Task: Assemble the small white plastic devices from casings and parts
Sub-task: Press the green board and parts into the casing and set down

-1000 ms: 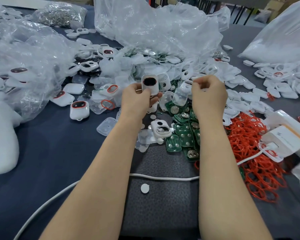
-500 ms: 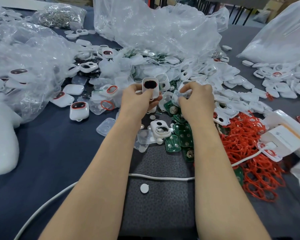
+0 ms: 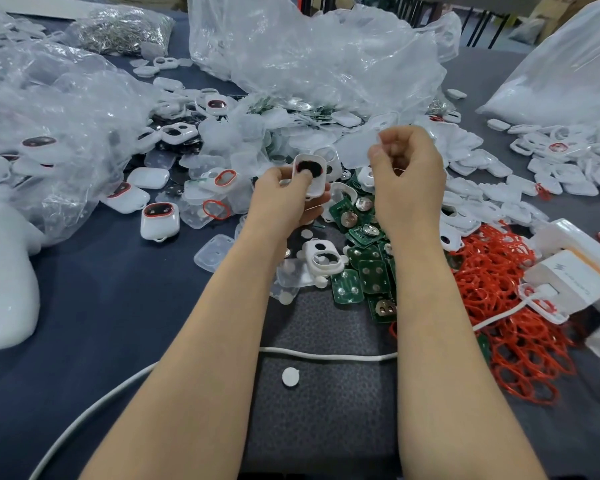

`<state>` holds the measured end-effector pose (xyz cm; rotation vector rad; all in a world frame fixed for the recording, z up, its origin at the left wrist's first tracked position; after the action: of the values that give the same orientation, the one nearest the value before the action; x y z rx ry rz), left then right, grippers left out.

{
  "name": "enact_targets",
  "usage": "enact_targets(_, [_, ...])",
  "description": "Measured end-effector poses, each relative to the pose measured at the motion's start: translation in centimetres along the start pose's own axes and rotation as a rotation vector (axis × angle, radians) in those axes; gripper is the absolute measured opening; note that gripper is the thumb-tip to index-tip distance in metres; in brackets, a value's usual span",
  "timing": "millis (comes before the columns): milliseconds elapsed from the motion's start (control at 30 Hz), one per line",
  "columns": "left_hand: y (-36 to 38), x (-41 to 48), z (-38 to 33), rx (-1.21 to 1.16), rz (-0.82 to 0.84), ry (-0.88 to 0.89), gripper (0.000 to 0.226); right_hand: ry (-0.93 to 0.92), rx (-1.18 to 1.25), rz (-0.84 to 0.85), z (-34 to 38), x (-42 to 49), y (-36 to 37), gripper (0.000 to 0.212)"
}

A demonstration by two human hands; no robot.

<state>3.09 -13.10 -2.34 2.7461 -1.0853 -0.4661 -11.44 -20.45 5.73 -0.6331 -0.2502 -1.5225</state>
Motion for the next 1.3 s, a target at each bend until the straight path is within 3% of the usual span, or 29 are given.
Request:
enact_targets(400, [0.1, 0.1, 0.0, 0.033, 0.020, 0.038, 0.005, 0.030, 0.061, 0.015, 0.0, -0.1, 0.3, 0.011])
enact_targets(633, [0.5, -0.2, 0.1, -0.050, 0.034, -0.055, 0.050, 0.038, 0.144, 0.186, 0.5, -0.6, 1.9, 0.015])
enact_targets(933, [0.7, -0.2, 0.4, 0.033, 0.027, -0.052, 0.055, -0.031, -0.027, 0.382, 0.6, -1.6, 3.7, 0.009])
enact_targets(1300, [0.9, 0.0, 0.8, 0.078, 0.045, -0.057, 0.051, -0.139, -0.194, 0.306, 0.8, -1.5, 3.5, 0.011])
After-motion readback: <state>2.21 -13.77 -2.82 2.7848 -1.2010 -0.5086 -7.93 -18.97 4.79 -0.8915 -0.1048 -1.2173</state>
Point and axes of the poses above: each hand's wrist, its own x-axis towards the middle knuckle, its own y-axis out of the palm, z = x × y, the point moved 9 cm from there along x, towards the middle knuckle, and after that the axes turned 8 degrees about -z, right-handed, at the moved point
